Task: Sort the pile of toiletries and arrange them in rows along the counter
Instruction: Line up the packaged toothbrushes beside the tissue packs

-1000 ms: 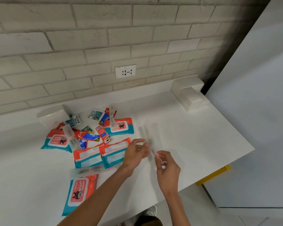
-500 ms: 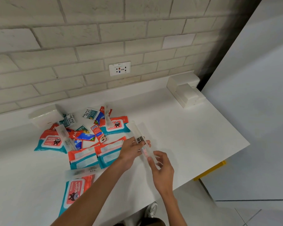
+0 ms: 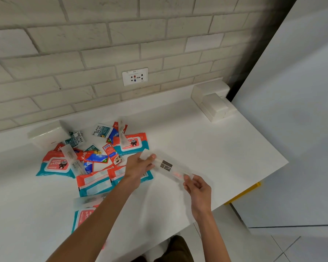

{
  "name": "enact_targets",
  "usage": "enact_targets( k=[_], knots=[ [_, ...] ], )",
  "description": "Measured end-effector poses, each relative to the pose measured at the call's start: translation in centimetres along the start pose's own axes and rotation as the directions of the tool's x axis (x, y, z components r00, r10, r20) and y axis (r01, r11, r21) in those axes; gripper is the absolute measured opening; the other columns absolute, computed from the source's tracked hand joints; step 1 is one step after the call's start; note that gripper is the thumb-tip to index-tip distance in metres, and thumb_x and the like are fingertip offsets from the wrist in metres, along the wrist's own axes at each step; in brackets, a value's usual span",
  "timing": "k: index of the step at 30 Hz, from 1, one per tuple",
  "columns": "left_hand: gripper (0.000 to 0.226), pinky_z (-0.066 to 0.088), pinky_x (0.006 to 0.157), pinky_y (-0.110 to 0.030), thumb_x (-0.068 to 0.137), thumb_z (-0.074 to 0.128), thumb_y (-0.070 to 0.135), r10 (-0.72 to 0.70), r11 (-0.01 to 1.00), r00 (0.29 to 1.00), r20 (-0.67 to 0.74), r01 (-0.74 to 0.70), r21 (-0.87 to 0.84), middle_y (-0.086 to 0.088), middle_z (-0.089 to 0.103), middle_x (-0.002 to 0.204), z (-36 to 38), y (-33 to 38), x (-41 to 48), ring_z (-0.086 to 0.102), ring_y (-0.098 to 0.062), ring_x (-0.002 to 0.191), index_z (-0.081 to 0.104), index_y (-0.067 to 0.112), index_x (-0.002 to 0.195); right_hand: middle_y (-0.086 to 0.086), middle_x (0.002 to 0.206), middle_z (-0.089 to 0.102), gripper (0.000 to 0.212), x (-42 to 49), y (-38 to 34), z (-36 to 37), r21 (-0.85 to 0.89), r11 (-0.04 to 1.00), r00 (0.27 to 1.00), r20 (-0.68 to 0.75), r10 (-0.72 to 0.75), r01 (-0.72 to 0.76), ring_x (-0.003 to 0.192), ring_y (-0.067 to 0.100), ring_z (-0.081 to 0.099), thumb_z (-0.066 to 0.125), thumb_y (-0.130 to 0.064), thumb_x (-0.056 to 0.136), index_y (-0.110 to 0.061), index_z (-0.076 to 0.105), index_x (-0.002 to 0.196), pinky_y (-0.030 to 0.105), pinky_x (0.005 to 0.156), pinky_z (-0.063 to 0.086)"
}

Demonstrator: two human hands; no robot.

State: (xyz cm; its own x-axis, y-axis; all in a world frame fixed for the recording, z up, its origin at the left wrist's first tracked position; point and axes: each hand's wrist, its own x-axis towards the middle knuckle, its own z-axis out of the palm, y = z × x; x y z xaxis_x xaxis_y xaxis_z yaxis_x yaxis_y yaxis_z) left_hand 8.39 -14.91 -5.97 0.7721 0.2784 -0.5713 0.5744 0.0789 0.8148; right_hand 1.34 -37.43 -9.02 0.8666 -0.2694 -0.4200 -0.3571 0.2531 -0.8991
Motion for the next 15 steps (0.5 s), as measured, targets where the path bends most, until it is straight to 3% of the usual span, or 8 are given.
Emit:
enact_targets(
  k=[3, 6, 13, 15],
  knots=[
    [0.028, 0.062, 0.08, -0.025, 0.084, 0.082, 0.04, 0.06, 0.985, 0.997, 0.047, -0.067, 0.16, 0.007, 0.071, 0.106, 0.0, -0.7, 0.1, 0.073, -0.016, 0.093, 0.069, 0.028, 0.106, 0.009, 0.089, 0.075, 0.019, 2.4, -0.6, -0.7, 0.063, 0.998, 0.997, -0.074, 0.03, -0.025, 0.086, 0.022, 0.069, 0.08, -0.014, 0.095, -0.004, 0.077, 0.111, 0.037, 0.093, 0.06],
    [0.018, 0.059, 0.087, -0.022, 0.082, 0.085, 0.034, 0.175, 0.926, 0.973, 0.152, -0.215, 0.31, 0.013, 0.072, 0.106, 0.5, -1.8, 0.3, 0.07, -0.013, 0.098, 0.077, 0.029, 0.097, 0.009, 0.096, 0.079, 0.018, 5.7, -1.5, -1.3, 0.038, 0.999, 0.989, -0.148, 0.027, -0.021, 0.087, 0.022, 0.074, 0.08, -0.011, 0.095, -0.009, 0.075, 0.112, 0.038, 0.093, 0.062],
    [0.025, 0.053, 0.081, -0.013, 0.089, 0.079, 0.033, 0.227, 0.722, 0.91, 0.347, -0.396, 0.568, 0.015, 0.068, 0.099, 5.9, -2.2, 0.0, 0.067, -0.006, 0.086, 0.066, 0.03, 0.11, 0.0, 0.084, 0.079, 0.015, 13.9, -4.4, -1.3, -0.343, 0.931, 0.974, -0.139, -0.178, 0.121, 0.072, 0.016, 0.078, 0.085, -0.02, 0.091, -0.019, 0.072, 0.098, 0.041, 0.09, 0.064],
    [0.031, 0.056, 0.087, -0.02, 0.092, 0.076, 0.03, 0.224, 0.694, 0.895, 0.386, -0.424, 0.582, 0.01, 0.068, 0.103, 7.7, -2.3, 0.3, 0.067, -0.01, 0.09, 0.06, 0.033, 0.118, -0.004, 0.08, 0.077, 0.015, 16.3, -5.2, -0.9, -0.449, 0.879, 0.971, -0.086, -0.223, 0.162, 0.073, 0.017, 0.077, 0.085, -0.02, 0.09, -0.024, 0.07, 0.093, 0.039, 0.091, 0.062]
  ],
)
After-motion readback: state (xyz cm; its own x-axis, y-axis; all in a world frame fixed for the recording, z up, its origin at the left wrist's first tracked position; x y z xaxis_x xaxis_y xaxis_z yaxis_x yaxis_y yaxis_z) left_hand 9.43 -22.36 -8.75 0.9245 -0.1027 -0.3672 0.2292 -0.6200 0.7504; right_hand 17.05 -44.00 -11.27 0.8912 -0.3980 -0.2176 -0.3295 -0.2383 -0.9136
